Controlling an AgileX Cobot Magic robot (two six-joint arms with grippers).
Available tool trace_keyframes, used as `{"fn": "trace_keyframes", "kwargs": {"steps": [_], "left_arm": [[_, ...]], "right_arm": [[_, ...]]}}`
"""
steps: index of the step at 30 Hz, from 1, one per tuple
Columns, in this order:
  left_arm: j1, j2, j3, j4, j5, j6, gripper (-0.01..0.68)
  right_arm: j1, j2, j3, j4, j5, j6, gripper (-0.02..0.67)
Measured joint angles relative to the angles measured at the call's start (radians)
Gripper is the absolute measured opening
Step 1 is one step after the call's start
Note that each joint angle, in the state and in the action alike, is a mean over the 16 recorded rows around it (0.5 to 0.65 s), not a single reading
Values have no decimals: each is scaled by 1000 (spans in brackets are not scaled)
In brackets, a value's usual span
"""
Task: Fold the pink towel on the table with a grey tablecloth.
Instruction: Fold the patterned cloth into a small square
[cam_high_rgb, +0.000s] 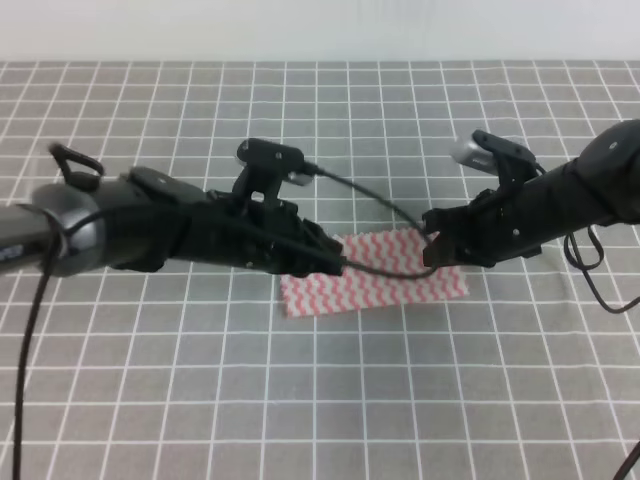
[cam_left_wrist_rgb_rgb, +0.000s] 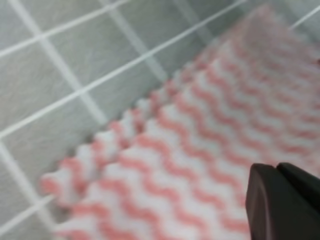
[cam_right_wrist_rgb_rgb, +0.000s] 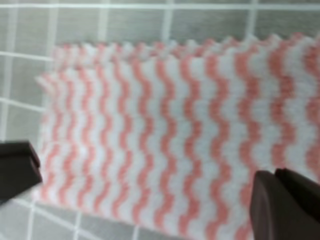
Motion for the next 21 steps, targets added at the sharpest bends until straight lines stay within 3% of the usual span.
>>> {"fn": "trace_keyframes", "kwargs": {"steps": [10,21], "left_arm": [[-1,-5,-5,109,128,-141,-3],[0,32,-6,235,93,-225,-4]], "right_arm": [[5,-45,1,-2,75,-3,-16],[15,-50,1,-10,90,-5,-15]]}}
